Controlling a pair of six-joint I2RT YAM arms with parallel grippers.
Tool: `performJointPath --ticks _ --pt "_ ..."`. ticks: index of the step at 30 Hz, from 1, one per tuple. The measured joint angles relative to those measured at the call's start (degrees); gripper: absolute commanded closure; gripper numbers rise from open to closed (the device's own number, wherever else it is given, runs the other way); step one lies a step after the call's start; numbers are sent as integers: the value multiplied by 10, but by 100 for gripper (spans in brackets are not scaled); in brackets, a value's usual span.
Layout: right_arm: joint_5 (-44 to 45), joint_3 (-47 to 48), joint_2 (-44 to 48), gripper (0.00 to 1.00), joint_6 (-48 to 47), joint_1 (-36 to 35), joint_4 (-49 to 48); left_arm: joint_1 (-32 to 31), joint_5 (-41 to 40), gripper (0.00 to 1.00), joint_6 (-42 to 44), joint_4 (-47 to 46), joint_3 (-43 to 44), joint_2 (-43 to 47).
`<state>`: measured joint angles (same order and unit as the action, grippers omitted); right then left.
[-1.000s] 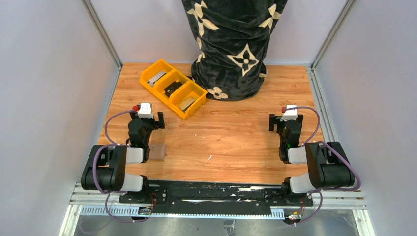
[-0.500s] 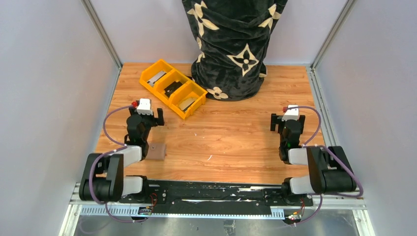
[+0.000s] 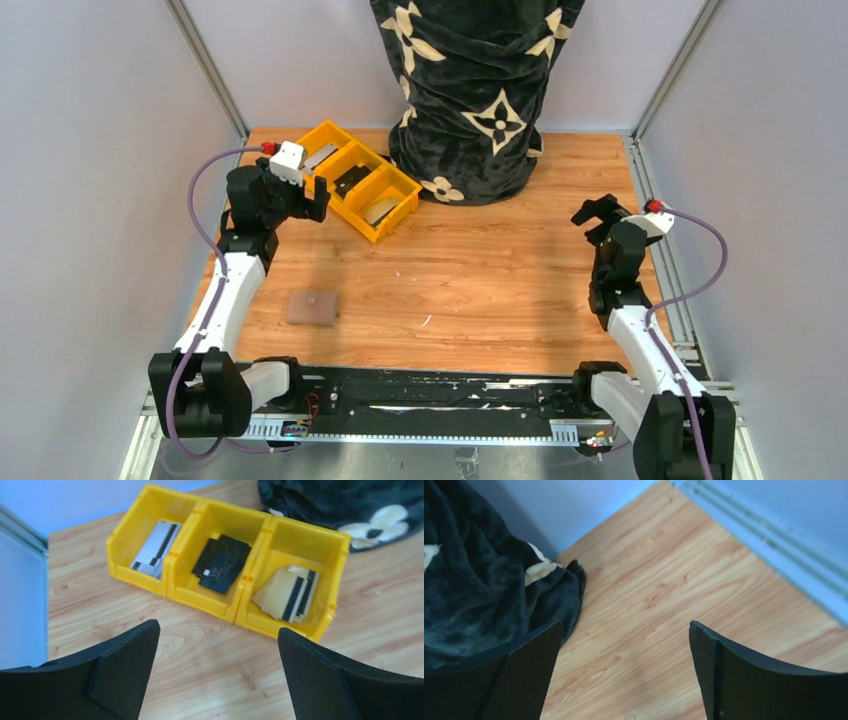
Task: Take the credit cards out of the card holder
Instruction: Move the storage box to the center of the board.
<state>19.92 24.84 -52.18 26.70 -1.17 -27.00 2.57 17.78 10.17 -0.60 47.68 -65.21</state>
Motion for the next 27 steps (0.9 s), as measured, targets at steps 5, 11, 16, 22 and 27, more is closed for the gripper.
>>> performJointPath --ticks 5,11,16,22,27 --pt "-104 37 -52 0 83 40 76 6 48 0 25 116 61 -14" --pt "-154 152 -143 0 78 -38 190 7 71 0 76 235 78 -19" --pt "-119 220 -206 4 74 -189 236 7 73 0 89 285 78 -21" --pt "-69 363 -355 9 81 -320 283 7 71 0 100 325 78 -32" --pt "-42 510 -485 11 89 -386 322 7 67 0 129 364 79 -33"
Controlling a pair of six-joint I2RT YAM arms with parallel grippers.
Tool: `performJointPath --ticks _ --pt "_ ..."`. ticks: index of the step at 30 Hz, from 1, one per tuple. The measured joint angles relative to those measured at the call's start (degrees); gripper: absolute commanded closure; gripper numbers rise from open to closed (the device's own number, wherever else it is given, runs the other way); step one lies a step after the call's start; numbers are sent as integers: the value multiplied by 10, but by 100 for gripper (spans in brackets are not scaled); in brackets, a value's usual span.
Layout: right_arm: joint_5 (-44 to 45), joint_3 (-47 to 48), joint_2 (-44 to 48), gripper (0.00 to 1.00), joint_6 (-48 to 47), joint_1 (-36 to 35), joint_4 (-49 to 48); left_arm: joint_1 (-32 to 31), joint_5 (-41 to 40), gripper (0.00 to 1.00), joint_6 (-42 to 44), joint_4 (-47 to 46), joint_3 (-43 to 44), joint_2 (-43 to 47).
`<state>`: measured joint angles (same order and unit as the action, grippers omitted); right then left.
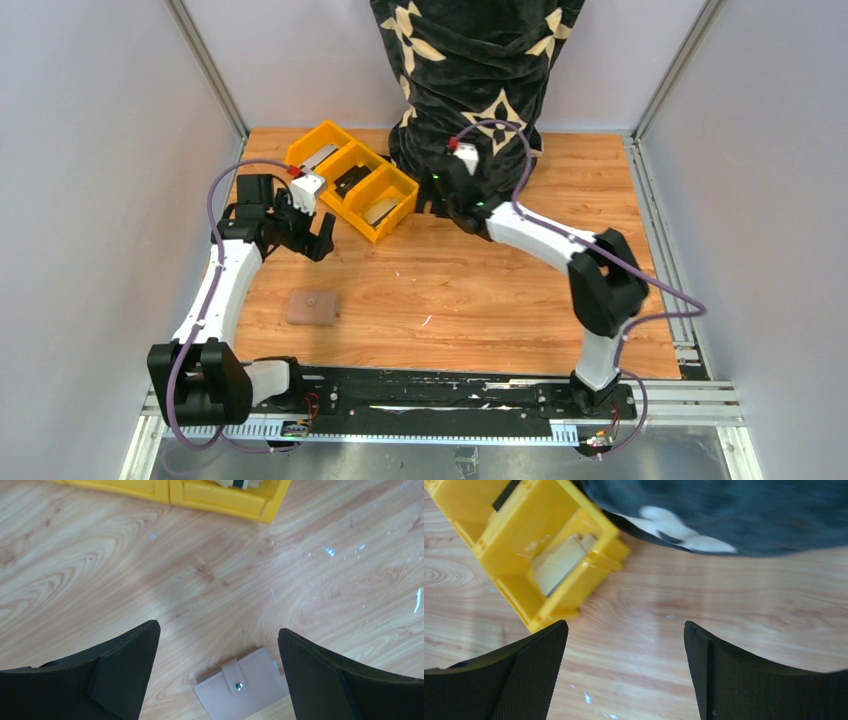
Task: Take the credit cards out of the card holder
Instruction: Move the storage box to the center of the board.
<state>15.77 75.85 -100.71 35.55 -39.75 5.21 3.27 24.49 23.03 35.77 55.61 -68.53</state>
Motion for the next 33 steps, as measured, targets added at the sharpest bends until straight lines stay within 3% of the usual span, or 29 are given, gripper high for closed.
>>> performJointPath --ticks 5,12,20,33 --pt "17 155 -132 16 15 -42 43 0 -14 0 23 30 0 0" --pt "30 275 -251 19 34 -60 96 0 -18 0 37 43 -7 11" --pt "44 319 -291 25 57 -60 121 0 -16 0 57 54 -26 34" --pt "81 369 -329 52 87 -78 145 0 -16 0 79 71 -31 40"
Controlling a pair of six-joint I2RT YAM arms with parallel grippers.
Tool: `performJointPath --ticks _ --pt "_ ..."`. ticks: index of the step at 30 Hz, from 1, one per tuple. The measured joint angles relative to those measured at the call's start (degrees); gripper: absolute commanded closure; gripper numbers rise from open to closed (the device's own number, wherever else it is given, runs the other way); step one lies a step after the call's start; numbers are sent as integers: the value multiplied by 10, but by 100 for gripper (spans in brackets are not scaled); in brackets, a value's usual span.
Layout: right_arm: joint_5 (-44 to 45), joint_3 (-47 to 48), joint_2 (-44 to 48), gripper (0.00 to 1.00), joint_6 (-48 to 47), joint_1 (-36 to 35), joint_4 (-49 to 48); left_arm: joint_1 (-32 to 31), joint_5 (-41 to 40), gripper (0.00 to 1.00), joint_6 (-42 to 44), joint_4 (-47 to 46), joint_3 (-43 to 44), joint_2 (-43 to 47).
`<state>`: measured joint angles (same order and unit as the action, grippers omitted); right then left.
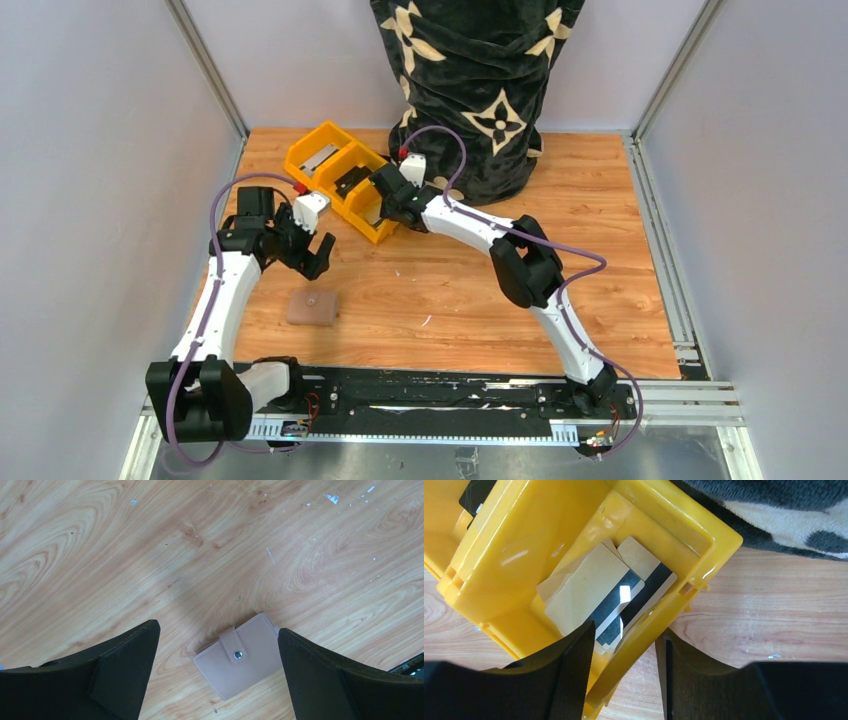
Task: Take the credit cards out of the card holder
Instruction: Move the storage box to the center of the board.
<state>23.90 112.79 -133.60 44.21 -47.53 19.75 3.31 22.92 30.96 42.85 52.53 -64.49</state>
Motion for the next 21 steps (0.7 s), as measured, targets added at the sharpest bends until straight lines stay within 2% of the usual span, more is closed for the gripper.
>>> performJointPath --ticks 7,21 --pt "22 -29 16 75 37 -1 -12 0 0 0 9 16 0 17" --pt "70 -175 105 93 75 -41 -12 0 -2 0 23 36 0 40"
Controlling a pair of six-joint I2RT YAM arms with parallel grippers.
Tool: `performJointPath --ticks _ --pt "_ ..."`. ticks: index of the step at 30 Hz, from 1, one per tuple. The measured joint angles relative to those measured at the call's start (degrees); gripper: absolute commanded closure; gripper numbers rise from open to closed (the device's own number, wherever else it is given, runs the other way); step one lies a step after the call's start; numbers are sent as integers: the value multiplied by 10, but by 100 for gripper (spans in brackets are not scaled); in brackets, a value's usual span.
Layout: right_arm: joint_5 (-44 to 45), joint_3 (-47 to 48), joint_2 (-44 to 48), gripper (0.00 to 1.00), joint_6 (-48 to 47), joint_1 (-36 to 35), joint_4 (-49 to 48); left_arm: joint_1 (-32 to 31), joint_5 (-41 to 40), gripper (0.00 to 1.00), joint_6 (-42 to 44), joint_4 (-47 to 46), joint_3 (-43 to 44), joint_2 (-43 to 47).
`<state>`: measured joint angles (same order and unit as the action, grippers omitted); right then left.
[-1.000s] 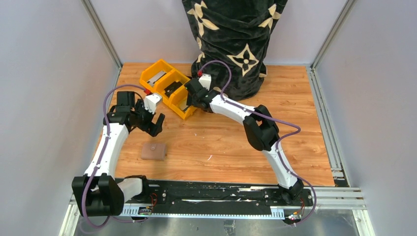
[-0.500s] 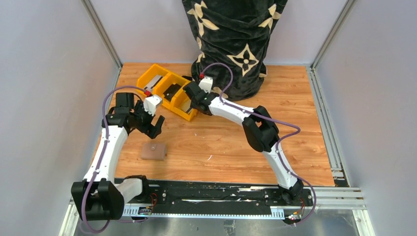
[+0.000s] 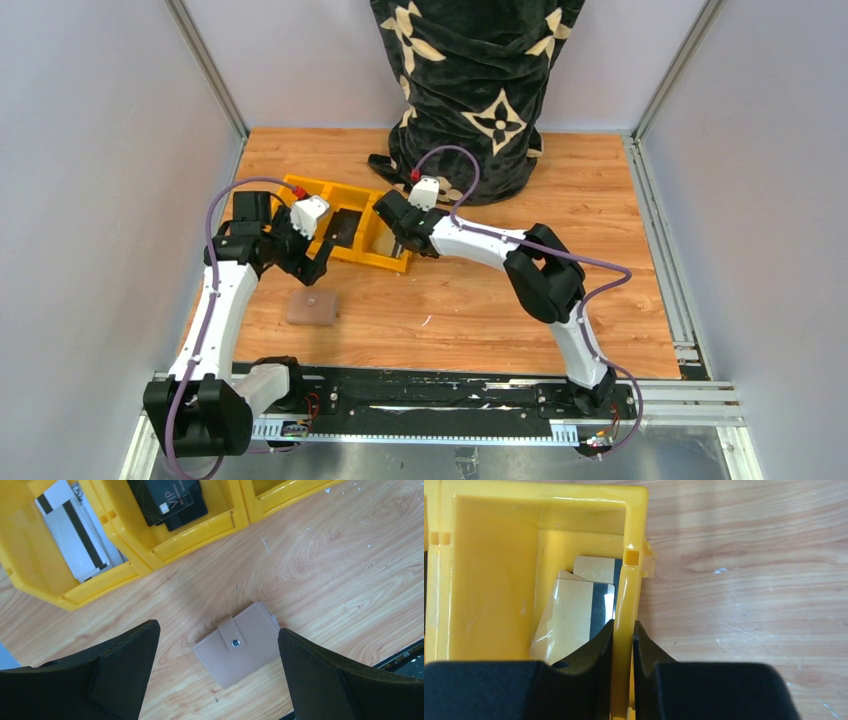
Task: Take the credit cards out of the card holder
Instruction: Move the storage box to the center of the board.
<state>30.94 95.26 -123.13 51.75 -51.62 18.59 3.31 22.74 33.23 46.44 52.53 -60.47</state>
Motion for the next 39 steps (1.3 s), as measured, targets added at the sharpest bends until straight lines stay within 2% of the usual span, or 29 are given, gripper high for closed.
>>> performJointPath --ticks 6,14,20,25,31,34,39 --pt "27 -66 44 96 8 0 2 0 2 0 8 5 0 3" --pt "58 -208 148 97 14 10 -1 0 13 0 39 32 0 9" --pt "59 -317 233 97 2 45 -21 0 16 0 75 61 0 10" --pt "32 -403 312 96 -56 104 -65 0 10 0 112 91 0 10" --pt "-57 -469 379 85 -157 204 -119 0 6 0 145 108 -16 12" --pt "-103 -481 392 74 -209 244 -140 -6 -2 0 174 116 -31 12" --pt "-148 -481 395 50 -288 263 -146 -21 -14 0 233 134 -57 20"
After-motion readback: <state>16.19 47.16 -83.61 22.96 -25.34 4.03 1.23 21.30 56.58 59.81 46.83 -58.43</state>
